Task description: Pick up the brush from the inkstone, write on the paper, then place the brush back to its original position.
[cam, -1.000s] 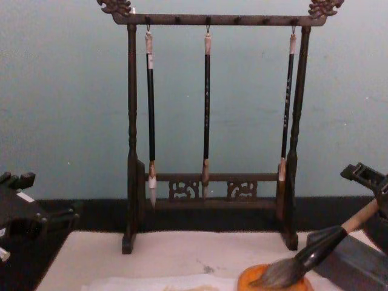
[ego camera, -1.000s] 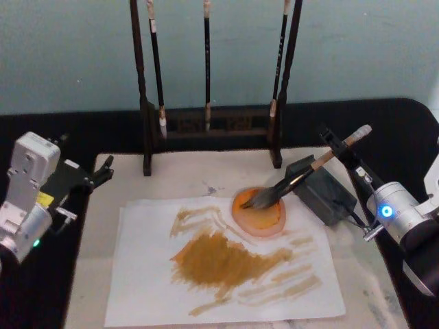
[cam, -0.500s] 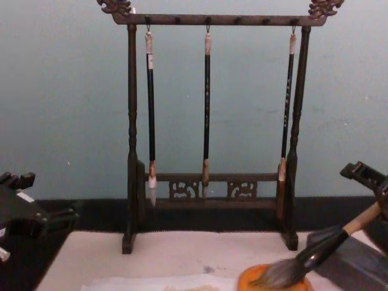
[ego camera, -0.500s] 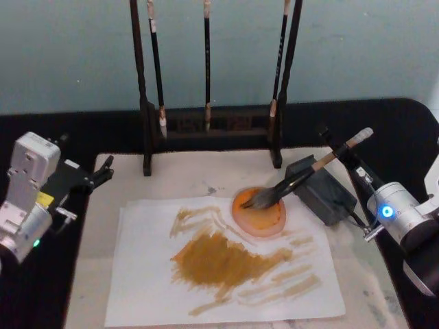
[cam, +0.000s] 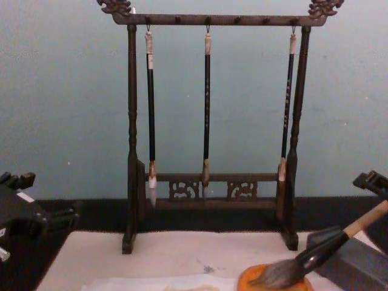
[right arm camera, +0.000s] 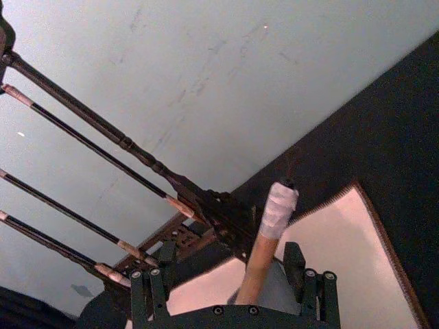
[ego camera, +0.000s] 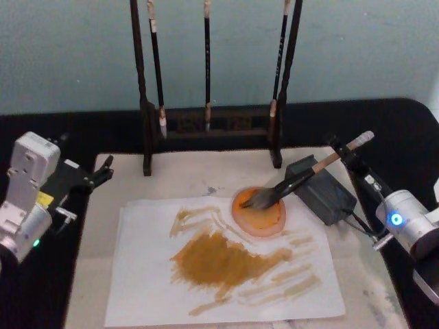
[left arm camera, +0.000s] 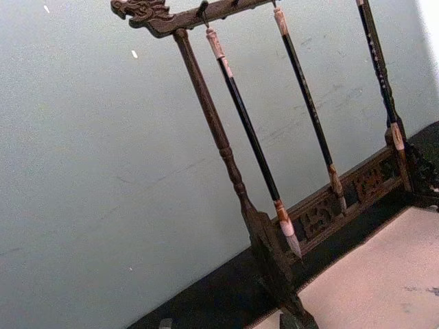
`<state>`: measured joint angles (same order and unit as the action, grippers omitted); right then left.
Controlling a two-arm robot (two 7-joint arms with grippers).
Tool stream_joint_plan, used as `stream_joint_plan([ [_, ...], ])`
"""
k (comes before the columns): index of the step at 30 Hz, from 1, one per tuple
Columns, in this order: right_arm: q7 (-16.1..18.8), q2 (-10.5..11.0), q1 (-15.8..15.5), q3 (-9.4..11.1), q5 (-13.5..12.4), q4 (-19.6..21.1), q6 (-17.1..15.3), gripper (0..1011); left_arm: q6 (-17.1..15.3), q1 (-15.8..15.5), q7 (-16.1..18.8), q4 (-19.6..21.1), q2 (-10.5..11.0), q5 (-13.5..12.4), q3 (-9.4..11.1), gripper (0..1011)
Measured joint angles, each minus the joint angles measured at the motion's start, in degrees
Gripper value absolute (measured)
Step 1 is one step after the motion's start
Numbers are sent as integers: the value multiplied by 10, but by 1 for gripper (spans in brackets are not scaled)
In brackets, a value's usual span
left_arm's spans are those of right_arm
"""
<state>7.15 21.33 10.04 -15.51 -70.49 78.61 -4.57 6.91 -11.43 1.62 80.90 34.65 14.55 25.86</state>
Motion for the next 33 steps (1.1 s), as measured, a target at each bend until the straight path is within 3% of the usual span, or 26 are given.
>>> stream_joint_plan([
  [13,-48,46,-64,10,-33,84,-11,1000,0,0,0,0,0,0,0,1010],
  [22,-65,84,-92,10,-35,147,-11,1000,0,0,0,0,0,0,0,1010],
  [24,-65,90,-92,6,-23,154,-3,1000,0,0,0,0,0,0,0,1010],
  [26,-63,96,-88,-3,10,158,14,1000,0,0,0,0,0,0,0,1010],
  [27,-60,99,-83,-11,40,158,26,1000,0,0,0,0,0,0,0,1010],
  [29,-56,101,-77,-20,73,154,38,1000,0,0,0,0,0,0,0,1009],
  [30,-53,104,-69,-31,110,148,51,1000,0,0,0,0,0,0,0,1010],
  [31,-52,105,-66,-36,125,146,56,1000,0,0,0,0,0,0,0,1010],
  [32,-51,108,-58,-47,162,140,69,1000,0,0,0,0,0,0,0,1010],
  [33,-51,108,-58,-47,162,140,69,1000,0,0,0,0,0,0,0,1010],
])
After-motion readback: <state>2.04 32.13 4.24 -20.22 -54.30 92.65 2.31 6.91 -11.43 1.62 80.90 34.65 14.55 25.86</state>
